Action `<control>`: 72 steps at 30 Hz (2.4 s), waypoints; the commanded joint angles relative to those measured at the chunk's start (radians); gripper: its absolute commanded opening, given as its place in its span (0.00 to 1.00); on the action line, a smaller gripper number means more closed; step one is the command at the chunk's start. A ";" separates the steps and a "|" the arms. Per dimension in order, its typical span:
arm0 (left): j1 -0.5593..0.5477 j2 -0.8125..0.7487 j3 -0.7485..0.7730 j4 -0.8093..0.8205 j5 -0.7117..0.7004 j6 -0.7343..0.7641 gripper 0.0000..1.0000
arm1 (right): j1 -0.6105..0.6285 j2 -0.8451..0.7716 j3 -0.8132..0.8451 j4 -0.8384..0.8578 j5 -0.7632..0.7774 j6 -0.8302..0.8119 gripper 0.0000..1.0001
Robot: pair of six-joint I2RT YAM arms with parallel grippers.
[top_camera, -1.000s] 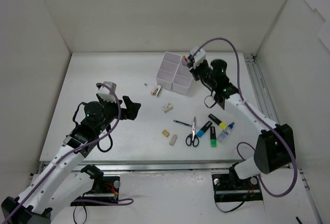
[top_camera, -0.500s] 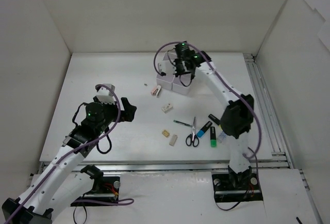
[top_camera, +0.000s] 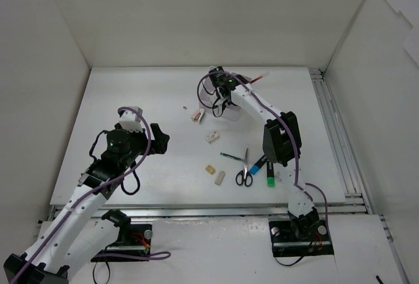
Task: Sort the stationery into containers
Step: Place the pen in the storage box.
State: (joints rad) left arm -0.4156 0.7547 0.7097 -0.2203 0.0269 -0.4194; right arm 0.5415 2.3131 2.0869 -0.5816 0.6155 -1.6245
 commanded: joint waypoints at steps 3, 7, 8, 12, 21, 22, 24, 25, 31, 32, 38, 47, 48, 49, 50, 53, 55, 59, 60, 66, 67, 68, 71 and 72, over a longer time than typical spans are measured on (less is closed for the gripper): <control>0.021 0.020 0.008 0.068 0.042 0.024 1.00 | -0.009 -0.064 0.033 0.042 0.118 -0.069 0.00; 0.043 0.025 0.011 0.068 0.064 0.025 0.99 | -0.015 -0.052 0.024 0.086 0.122 -0.116 0.00; 0.043 0.025 0.008 0.071 0.065 0.025 0.99 | -0.018 -0.047 0.024 0.113 0.124 -0.126 0.00; 0.052 0.026 0.004 0.068 0.071 0.025 0.99 | -0.037 -0.006 0.013 0.189 0.118 -0.182 0.00; 0.090 0.051 0.008 0.075 0.113 0.030 0.99 | -0.060 0.038 -0.070 0.381 0.167 -0.293 0.00; 0.090 0.057 0.007 0.075 0.116 0.030 0.99 | -0.060 0.040 -0.079 0.408 0.168 -0.310 0.00; 0.090 0.060 0.004 0.076 0.126 0.028 0.99 | -0.057 0.049 -0.094 0.424 0.164 -0.313 0.00; 0.100 0.055 0.001 0.075 0.127 0.030 0.99 | -0.049 0.051 -0.097 0.427 0.162 -0.311 0.00; 0.109 0.048 -0.007 0.084 0.139 0.031 0.99 | -0.031 0.051 -0.126 0.434 0.153 -0.301 0.00; 0.109 0.051 -0.007 0.084 0.143 0.033 1.00 | -0.029 0.052 -0.129 0.434 0.150 -0.299 0.01; 0.127 0.051 -0.009 0.075 0.156 0.034 0.99 | -0.014 0.060 -0.133 0.434 0.144 -0.279 0.07; 0.136 0.037 -0.007 0.065 0.162 0.036 1.00 | 0.000 0.052 -0.139 0.433 0.147 -0.264 0.24; 0.136 0.037 -0.006 0.064 0.162 0.037 0.99 | 0.002 0.051 -0.139 0.434 0.145 -0.262 0.25; 0.136 0.038 -0.006 0.062 0.162 0.036 1.00 | 0.002 0.048 -0.139 0.433 0.145 -0.262 0.26; 0.136 0.037 -0.006 0.062 0.165 0.036 0.99 | 0.006 0.048 -0.140 0.433 0.145 -0.261 0.27; 0.136 0.035 -0.004 0.062 0.169 0.034 0.99 | 0.006 0.039 -0.140 0.434 0.144 -0.253 0.30; 0.136 0.031 -0.001 0.061 0.174 0.034 0.99 | 0.008 0.035 -0.136 0.436 0.141 -0.241 0.32; 0.136 0.017 0.008 0.062 0.191 0.034 1.00 | 0.018 0.013 -0.104 0.436 0.113 -0.177 0.37; 0.136 0.015 0.011 0.062 0.194 0.034 1.00 | 0.021 0.006 -0.093 0.437 0.110 -0.163 0.38; 0.136 0.002 0.034 0.084 0.238 0.034 0.99 | 0.048 -0.084 -0.024 0.442 0.076 -0.083 0.45; 0.136 0.002 0.036 0.087 0.243 0.033 1.00 | 0.057 -0.096 -0.022 0.440 0.069 -0.074 0.46; 0.136 -0.005 0.042 0.088 0.248 0.033 0.99 | 0.064 -0.112 -0.018 0.442 0.066 -0.048 0.46; 0.136 -0.018 0.053 0.087 0.263 0.030 1.00 | 0.083 -0.176 -0.014 0.447 0.040 0.010 0.47; 0.136 -0.021 0.056 0.087 0.263 0.025 0.99 | 0.087 -0.213 -0.017 0.447 0.032 0.034 0.48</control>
State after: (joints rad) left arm -0.2867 0.7521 0.6926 -0.2012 0.2604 -0.3969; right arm 0.6132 2.2829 2.0056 -0.1703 0.6533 -1.6844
